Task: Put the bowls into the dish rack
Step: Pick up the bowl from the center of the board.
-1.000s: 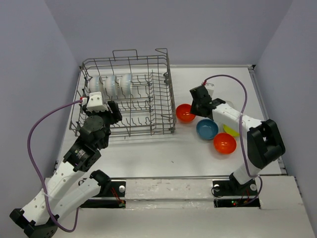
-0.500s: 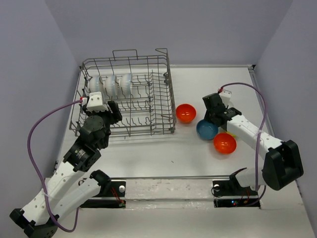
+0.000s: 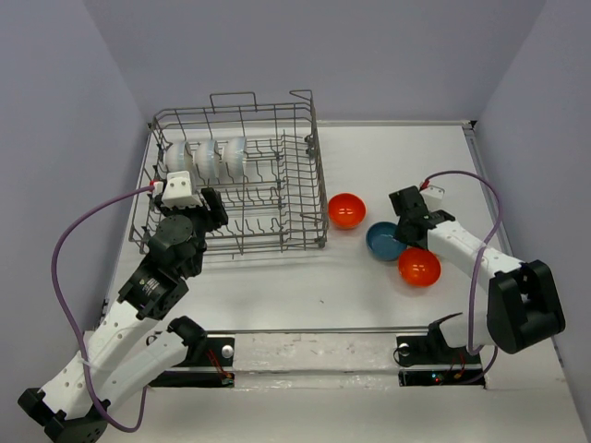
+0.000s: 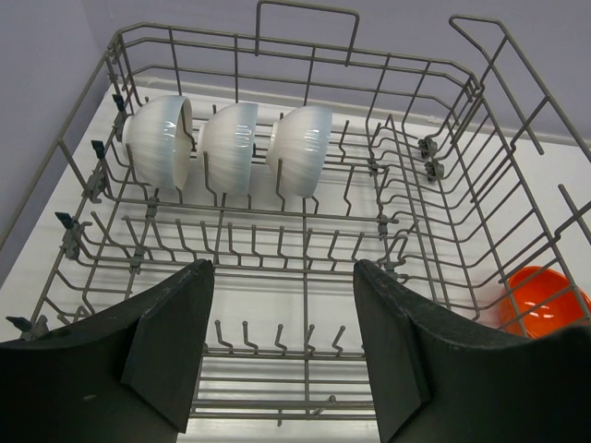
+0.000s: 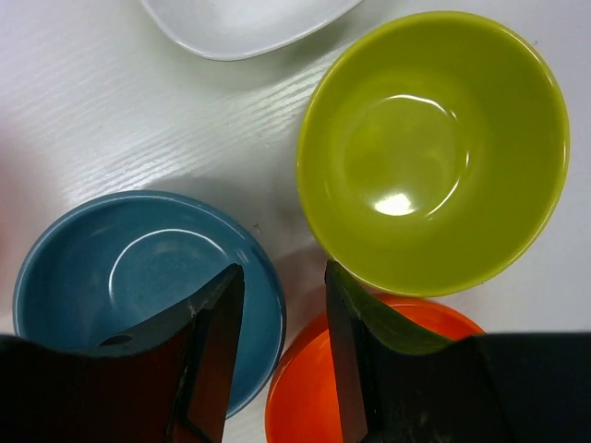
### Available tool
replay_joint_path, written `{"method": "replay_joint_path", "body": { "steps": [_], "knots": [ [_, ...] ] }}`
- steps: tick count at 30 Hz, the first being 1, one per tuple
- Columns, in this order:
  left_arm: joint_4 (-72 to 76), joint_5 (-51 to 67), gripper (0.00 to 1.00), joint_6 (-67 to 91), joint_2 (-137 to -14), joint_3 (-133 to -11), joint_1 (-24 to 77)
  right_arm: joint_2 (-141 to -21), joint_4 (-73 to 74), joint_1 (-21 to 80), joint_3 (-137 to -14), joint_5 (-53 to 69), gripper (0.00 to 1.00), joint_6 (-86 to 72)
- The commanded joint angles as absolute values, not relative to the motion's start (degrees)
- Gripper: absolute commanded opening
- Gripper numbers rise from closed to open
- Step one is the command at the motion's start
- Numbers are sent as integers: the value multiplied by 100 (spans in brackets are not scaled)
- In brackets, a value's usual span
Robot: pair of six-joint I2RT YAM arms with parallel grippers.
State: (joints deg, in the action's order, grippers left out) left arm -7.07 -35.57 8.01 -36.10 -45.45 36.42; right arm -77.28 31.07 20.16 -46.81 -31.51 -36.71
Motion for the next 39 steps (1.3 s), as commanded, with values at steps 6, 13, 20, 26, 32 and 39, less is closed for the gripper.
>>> {"method": "replay_joint_path", "body": {
  "steps": [6, 13, 20, 26, 32, 39],
  "knots": [
    [-413, -3577, 72, 774, -3577, -4474, 3674, -7664, 2558, 1846, -4403, -2901, 45, -3683],
    [-422, -3577, 72, 773, -3612, -4474, 3674, -7752, 2400, 1846, -4324, -2760, 45, -3630],
    [-422, -3586, 72, 765, -3639, -4474, 3674, -7866, 2233, 1846, -4219, -2628, 44, -3639],
    [-422, -3586, 72, 773, -3647, -4465, 3674, -7866, 2162, 1846, -4149, -2593, 40, -3647],
    [-413, -3586, 72, 765, -3648, -4465, 3674, -7901, 2057, 1846, -4096, -2470, 34, -3656],
    [-413, -3577, 72, 765, -3656, -4465, 3674, -7875, 2004, 1846, -4061, -2470, 29, -3656]
  ]
}}
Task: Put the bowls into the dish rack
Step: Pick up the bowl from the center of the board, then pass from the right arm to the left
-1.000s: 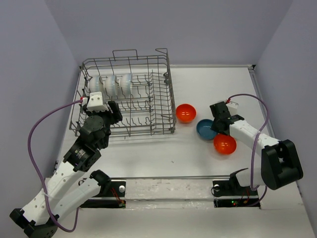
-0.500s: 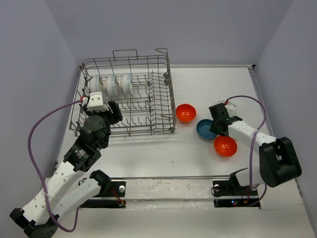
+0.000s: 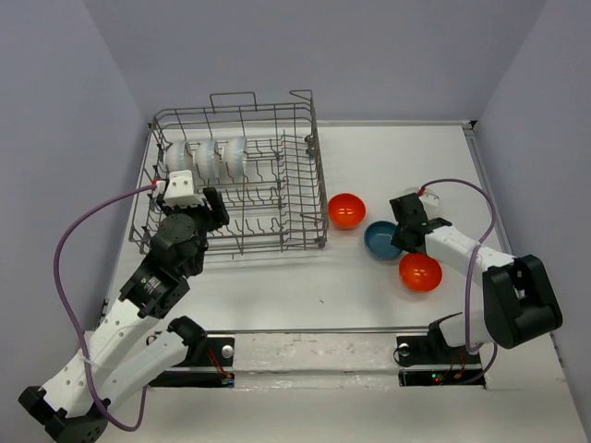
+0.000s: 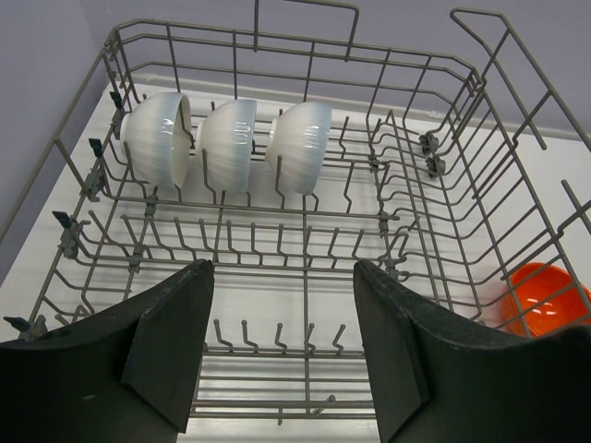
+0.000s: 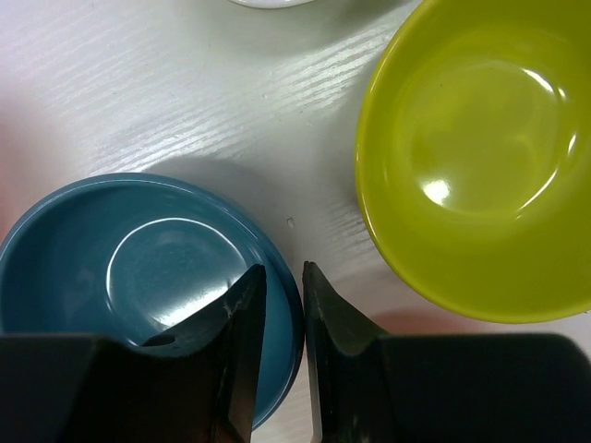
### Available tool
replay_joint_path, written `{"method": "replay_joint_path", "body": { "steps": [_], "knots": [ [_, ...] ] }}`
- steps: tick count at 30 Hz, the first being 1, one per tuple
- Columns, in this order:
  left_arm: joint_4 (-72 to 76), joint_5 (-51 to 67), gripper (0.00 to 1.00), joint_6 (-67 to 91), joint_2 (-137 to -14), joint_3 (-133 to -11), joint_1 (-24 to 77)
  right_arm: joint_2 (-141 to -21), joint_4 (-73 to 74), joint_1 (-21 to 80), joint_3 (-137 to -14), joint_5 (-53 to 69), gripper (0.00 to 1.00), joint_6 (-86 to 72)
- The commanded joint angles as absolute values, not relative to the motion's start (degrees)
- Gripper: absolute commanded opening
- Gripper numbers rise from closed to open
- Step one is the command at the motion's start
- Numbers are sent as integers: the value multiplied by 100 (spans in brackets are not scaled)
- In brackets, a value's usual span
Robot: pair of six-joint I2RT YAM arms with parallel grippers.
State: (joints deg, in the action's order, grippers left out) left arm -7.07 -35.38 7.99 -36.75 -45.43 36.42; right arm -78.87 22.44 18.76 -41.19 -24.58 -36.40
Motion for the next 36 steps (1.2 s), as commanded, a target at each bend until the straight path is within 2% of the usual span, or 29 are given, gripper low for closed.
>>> {"method": "replay_joint_path", "body": {
  "steps": [1, 3, 14, 22, 27, 36],
  "knots": [
    [-422, -3577, 72, 765, -3656, -4474, 3674, -7866, 1995, 1846, -4052, -2470, 28, -3656],
    [-422, -3577, 72, 765, -3656, -4474, 3683, -7866, 1978, 1846, -4025, -2478, 27, -3656],
    [-431, -3533, 72, 765, -3691, -4491, 3683, -7612, 2030, 1846, -4043, -2505, 1, -3639],
    [-483, -3253, 70, 809, -3849, -4614, 3683, -6998, 2513, 1846, -4482, -2724, 1, -3533],
    [-668, -2919, 74, 923, -4086, -4948, 3674, -6558, 2830, 1846, -4877, -2804, 1, -3481],
    [-817, -1539, 75, 1669, -4631, -6255, 3683, -5942, 3067, 1846, -5861, -2523, 1, -3340]
  ]
}}
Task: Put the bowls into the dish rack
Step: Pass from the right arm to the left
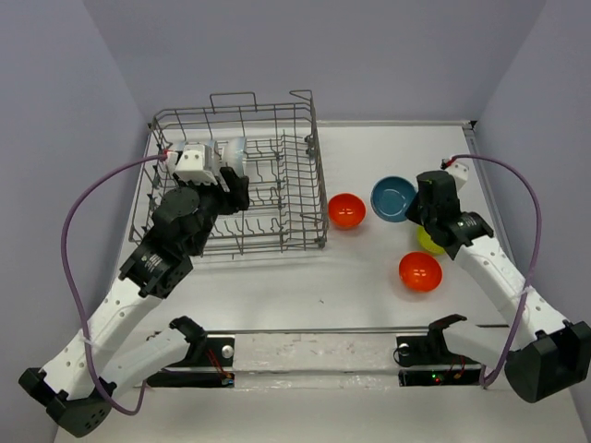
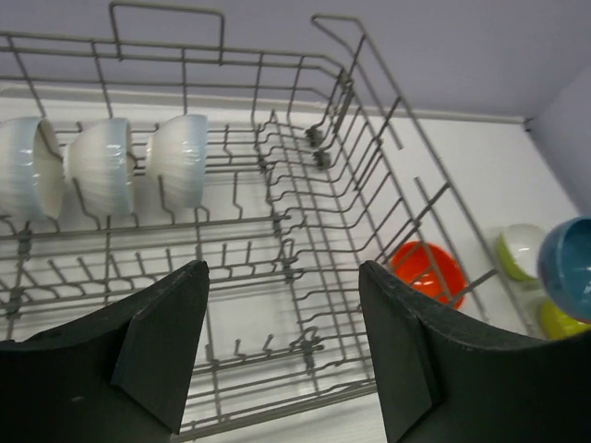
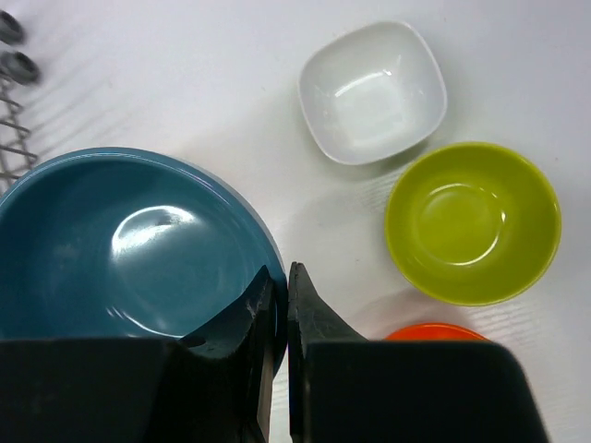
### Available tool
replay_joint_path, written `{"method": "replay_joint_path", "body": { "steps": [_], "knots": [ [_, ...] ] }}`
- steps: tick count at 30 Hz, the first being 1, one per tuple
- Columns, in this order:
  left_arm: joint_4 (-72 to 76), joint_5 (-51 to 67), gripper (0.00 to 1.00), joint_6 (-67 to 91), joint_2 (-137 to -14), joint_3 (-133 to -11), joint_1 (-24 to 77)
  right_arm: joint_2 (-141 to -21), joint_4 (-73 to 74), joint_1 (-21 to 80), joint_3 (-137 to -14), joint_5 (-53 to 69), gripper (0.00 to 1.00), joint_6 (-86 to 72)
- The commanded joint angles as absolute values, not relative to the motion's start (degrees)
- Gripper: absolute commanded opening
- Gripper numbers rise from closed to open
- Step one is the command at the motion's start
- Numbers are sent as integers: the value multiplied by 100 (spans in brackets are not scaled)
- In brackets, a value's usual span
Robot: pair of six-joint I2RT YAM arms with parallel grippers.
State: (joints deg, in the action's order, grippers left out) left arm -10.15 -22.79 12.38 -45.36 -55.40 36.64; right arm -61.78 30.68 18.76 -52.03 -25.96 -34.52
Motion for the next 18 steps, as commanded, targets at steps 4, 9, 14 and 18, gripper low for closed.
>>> {"method": "replay_joint_path", "body": {
  "steps": [4, 9, 14, 18],
  "knots": [
    [-791, -880, 76, 2030, -5131, -6757, 3683, -6011, 3050, 1846, -6538, -2058, 1, -3305],
    [-738, -45, 76, 2311, -5747, -7320, 3691, -6292, 2830, 1846, -7180, -1320, 1, -3331],
    [-773, -26, 74, 2426, -6344, -7725, 3858, -6723, 2690, 2126, -7803, -1213, 1, -3322],
    [-887, -385, 74, 2356, -6705, -8137, 4139, -7092, 2672, 2732, -8137, -1746, 1, -3244]
  ]
}}
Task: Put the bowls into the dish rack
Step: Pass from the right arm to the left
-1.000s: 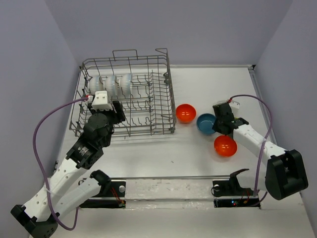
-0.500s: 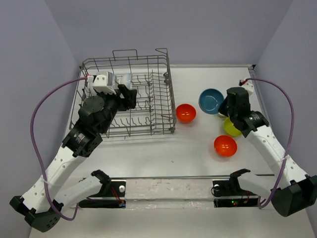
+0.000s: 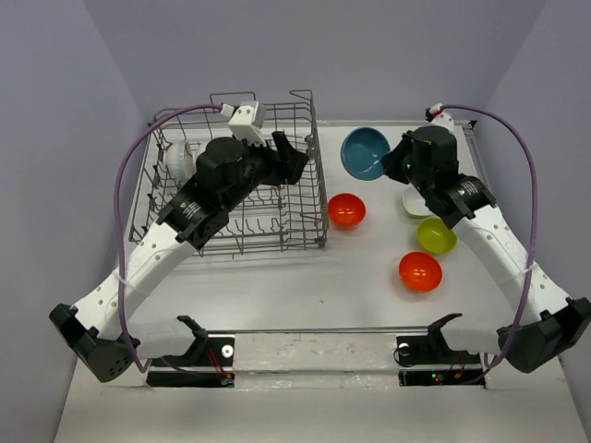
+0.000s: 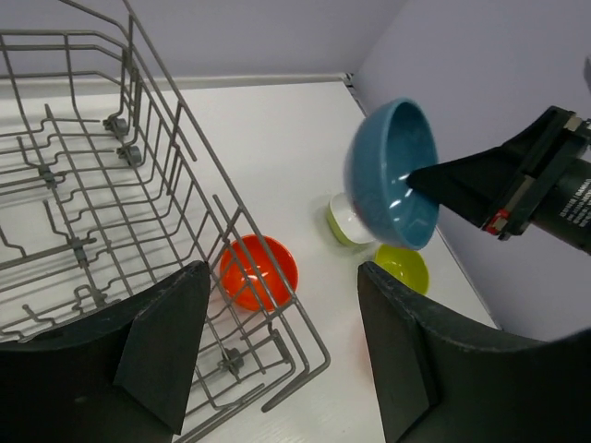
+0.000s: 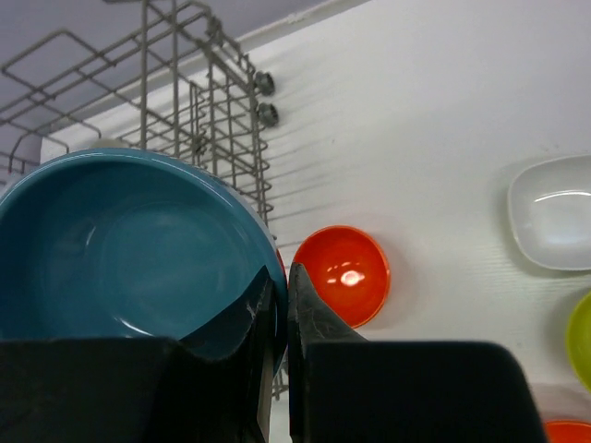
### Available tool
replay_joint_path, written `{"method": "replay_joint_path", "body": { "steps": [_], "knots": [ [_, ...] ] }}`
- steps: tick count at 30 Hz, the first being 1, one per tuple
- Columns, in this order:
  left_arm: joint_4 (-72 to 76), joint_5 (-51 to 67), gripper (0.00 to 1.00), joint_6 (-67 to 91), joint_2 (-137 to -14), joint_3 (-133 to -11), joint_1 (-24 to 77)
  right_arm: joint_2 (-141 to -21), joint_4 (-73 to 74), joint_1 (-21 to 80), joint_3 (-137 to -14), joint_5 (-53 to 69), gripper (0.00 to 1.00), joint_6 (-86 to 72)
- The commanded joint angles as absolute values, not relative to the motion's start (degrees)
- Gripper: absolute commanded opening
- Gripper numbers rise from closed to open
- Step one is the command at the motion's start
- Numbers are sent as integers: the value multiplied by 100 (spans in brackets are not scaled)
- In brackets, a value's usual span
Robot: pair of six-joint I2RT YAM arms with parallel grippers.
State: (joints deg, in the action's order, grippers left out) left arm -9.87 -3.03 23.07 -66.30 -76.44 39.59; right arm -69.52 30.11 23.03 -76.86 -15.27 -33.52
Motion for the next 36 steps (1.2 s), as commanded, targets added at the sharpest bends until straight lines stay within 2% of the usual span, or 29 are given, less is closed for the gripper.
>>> {"method": "replay_joint_path", "body": {
  "steps": [1, 8, 19, 32, 36],
  "knots": [
    [-966, -465, 73, 2329, -6854, -8200, 4201, -7241, 2672, 3021, -8278, -1880, 1, -3226],
    [-1326, -1299, 70, 2145, -7250, -8578, 4394, -8084, 2952, 4094, -9087, -3056, 1, -2953],
    [-1880, -2882, 65, 1732, -7199, -8719, 4474, -8894, 3252, 4956, -10081, -4490, 1, -2637],
    [-1995, -3190, 58, 1573, -7198, -8561, 4482, -9290, 3366, 5265, -10617, -4658, 1, -2531],
    [-1951, -3190, 52, 1591, -7189, -8517, 4474, -9316, 3375, 5317, -10617, -4693, 1, -2522]
  ]
}}
